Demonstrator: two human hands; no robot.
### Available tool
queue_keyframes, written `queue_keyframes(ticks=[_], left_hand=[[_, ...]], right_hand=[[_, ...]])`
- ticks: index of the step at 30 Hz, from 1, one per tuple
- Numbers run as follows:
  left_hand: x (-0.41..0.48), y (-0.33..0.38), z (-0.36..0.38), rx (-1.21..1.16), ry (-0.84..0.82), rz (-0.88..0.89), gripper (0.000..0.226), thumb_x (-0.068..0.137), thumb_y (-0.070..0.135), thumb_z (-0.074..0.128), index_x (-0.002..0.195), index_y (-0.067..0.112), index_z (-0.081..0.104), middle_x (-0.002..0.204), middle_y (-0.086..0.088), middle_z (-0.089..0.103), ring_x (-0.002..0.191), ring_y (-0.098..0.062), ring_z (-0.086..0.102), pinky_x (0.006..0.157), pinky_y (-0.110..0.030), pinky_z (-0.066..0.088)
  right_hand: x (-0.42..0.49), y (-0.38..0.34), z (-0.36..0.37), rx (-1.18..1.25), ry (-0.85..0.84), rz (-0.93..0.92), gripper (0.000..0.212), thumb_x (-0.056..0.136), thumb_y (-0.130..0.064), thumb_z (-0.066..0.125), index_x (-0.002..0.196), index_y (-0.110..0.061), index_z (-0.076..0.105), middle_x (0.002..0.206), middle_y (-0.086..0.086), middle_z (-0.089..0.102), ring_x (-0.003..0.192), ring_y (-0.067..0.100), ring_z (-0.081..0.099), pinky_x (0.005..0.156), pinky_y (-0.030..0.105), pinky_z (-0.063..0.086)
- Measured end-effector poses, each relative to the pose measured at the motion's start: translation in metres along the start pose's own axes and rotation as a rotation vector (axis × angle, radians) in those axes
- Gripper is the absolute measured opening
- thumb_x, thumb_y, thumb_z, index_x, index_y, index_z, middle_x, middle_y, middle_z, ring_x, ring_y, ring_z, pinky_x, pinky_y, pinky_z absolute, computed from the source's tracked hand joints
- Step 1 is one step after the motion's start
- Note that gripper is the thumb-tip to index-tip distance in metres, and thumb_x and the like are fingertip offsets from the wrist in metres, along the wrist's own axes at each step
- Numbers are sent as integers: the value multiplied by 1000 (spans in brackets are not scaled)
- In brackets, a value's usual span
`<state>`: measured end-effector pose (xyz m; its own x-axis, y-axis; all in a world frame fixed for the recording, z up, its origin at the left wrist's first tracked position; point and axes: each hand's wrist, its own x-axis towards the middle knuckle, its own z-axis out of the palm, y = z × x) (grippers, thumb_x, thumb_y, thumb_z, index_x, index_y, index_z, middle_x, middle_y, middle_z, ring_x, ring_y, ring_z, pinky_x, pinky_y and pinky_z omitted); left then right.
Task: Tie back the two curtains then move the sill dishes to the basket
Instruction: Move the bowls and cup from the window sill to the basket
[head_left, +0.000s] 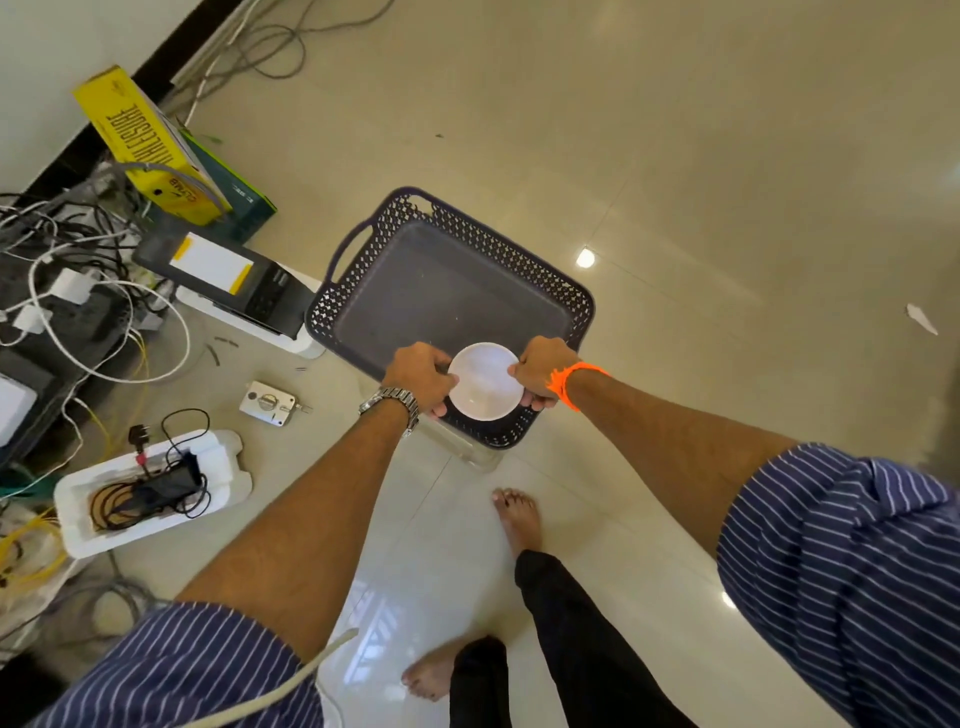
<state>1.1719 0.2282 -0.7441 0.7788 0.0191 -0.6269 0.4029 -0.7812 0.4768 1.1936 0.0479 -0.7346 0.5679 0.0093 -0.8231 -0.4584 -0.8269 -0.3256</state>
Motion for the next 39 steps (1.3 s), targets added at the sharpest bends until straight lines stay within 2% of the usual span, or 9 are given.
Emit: queue_keyframes(ticks=[5, 9, 13, 15, 19, 24, 28, 32, 39], left_hand=[[3, 1, 6, 112, 32, 20, 22, 84, 22, 71, 103, 14, 75, 98, -10, 74, 87, -28, 69, 83, -39, 58], [6, 2, 9, 116, 33, 4, 23, 85, 22, 70, 106, 13, 74, 100, -11, 74, 89, -30, 68, 83, -40, 58], [9, 1, 12, 109, 35, -12, 25, 86, 25, 70, 106, 12, 74, 101, -12, 74, 90, -30, 68, 84, -40, 58], [9, 0, 12, 103, 37, -21, 29, 86, 28, 71, 109, 11, 73, 103, -12, 73, 92, -30, 68, 86, -40, 57], [7, -1, 6, 71, 30, -24, 50, 82, 39, 74, 123, 11, 64, 114, -10, 71, 103, -30, 66, 93, -44, 53], [-2, -9, -27, 99, 82, 13, 50, 83, 43, 69, 126, 19, 61, 113, -7, 70, 102, -27, 66, 92, -42, 54], [-17, -23, -63, 164, 145, 35, 45, 88, 40, 60, 129, 21, 56, 114, -7, 69, 102, -28, 65, 89, -41, 55], [-45, -43, -100, 296, 348, 77, 52, 88, 36, 60, 135, 18, 47, 127, -12, 61, 117, -33, 56, 98, -47, 48], [-133, -102, -176, 367, 746, -71, 85, 87, 35, 62, 153, 7, 15, 159, -12, 19, 148, -31, 14, 119, -55, 13]], right_hand=[[2, -3, 0, -148, 59, 8, 20, 77, -8, 46, 71, -1, 64, 59, 12, 71, 44, 22, 64, 63, 34, 62], [3, -7, 2, -201, 57, 57, 21, 74, -3, 46, 54, -6, 50, 24, 2, 48, 22, 12, 50, 40, 19, 45], [3, -9, 1, -197, 64, 70, 24, 81, -1, 46, 57, -6, 44, 21, 0, 44, 20, 11, 47, 33, 15, 38], [4, -10, 1, -173, 60, 75, 23, 84, -3, 47, 61, -3, 46, 30, 4, 51, 21, 12, 49, 32, 16, 42], [4, -11, 0, -64, 69, 79, 27, 93, -25, 54, 99, 1, 60, 84, 18, 69, 47, 24, 65, 52, 31, 60], [-14, -24, -8, -128, 151, 29, 41, 95, -40, 48, 99, -2, 64, 84, 16, 71, 69, 30, 73, 69, 41, 62], [-33, -55, -18, -368, 256, -98, 44, 94, -44, 46, 106, -6, 65, 107, 15, 69, 95, 36, 67, 82, 37, 53], [-49, -105, -14, -410, 328, -271, 47, 95, -41, 48, 120, -2, 57, 123, 20, 60, 114, 39, 56, 89, 41, 48], [-111, -208, 25, -488, 606, -809, 60, 86, -33, 59, 140, -12, 40, 146, 8, 40, 137, 27, 34, 105, 48, 40]])
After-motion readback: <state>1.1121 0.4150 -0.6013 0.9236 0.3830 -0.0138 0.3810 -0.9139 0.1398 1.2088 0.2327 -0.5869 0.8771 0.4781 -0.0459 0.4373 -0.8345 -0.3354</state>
